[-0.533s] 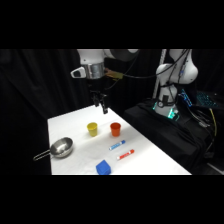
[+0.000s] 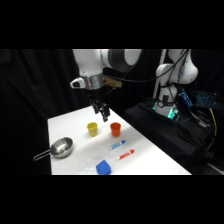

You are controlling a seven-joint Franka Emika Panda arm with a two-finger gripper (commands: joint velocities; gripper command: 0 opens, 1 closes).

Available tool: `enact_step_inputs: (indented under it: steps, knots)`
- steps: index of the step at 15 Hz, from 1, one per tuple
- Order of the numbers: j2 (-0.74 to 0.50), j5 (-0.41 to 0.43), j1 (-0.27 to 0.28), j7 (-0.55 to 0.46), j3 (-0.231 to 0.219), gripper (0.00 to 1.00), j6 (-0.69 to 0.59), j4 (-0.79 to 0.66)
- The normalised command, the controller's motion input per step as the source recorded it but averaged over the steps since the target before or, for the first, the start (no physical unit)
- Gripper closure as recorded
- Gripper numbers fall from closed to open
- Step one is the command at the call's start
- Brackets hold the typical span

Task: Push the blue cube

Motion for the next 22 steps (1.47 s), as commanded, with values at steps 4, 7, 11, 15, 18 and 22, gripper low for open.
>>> enact_step_inputs:
  steps: [4, 7, 11, 15, 18, 22]
  knots:
    - [0.34, 0.023, 0.083, 0.1, 0.071, 0.25, 0.14, 0.38]
    - [0.21, 0.012, 0.049, 0.07, 0.027, 0.45, 0.08, 0.31]
    - [0.15, 0.032, 0.03, 0.03, 0.03, 0.77, 0.07, 0.22]
    - [0.24, 0.056, 0.048, 0.01, 0.053, 0.99, 0.12, 0.2]
    - [0.28, 0.043, 0.066, 0.01, 0.047, 0.97, 0.14, 0.23]
    - [0.28, 0.033, 0.049, -0.02, 0.028, 0.94, 0.14, 0.26]
